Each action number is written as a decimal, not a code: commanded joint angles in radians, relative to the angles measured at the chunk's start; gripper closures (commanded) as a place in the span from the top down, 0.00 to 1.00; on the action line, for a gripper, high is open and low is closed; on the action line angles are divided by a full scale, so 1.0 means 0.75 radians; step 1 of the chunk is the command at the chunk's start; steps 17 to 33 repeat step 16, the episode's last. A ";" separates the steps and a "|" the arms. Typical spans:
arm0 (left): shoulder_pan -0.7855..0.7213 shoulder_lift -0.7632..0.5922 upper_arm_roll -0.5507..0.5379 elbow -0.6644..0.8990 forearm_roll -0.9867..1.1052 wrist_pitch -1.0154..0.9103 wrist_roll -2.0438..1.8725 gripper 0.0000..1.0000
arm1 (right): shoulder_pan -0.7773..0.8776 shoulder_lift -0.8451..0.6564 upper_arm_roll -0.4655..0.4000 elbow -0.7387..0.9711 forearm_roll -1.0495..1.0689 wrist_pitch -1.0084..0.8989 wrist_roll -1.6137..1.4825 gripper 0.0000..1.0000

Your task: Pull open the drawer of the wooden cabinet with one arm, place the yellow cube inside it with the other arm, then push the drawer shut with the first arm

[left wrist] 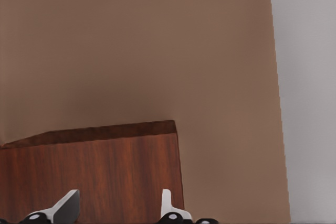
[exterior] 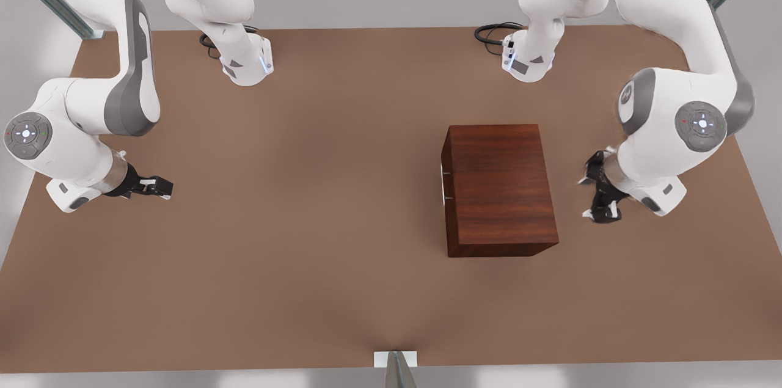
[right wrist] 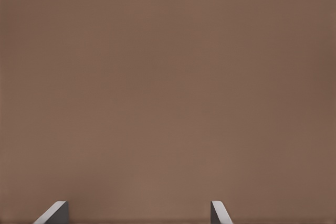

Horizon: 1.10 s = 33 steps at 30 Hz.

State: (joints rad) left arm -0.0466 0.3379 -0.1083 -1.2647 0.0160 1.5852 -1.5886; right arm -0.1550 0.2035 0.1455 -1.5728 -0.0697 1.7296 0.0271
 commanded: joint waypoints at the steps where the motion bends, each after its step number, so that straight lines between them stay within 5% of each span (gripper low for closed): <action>1: 0.036 -0.044 0.001 -0.046 -0.089 -0.148 2.148 1.00 | 0.000 -0.001 0.000 0.001 0.001 -0.001 0.052 1.00; 3: 0.070 -0.352 0.012 -0.596 -0.103 0.340 2.239 1.00 | 0.000 -0.001 0.000 0.001 0.001 -0.001 0.052 1.00; 7: 0.054 -0.250 0.003 -0.392 -0.101 0.263 2.151 1.00 | 0.000 0.001 0.000 0.001 0.001 -0.001 0.052 1.00; 33: 0.029 -0.246 0.001 -0.396 -0.089 0.263 2.116 1.00 | 0.000 0.001 0.000 0.001 0.001 -0.001 0.050 1.00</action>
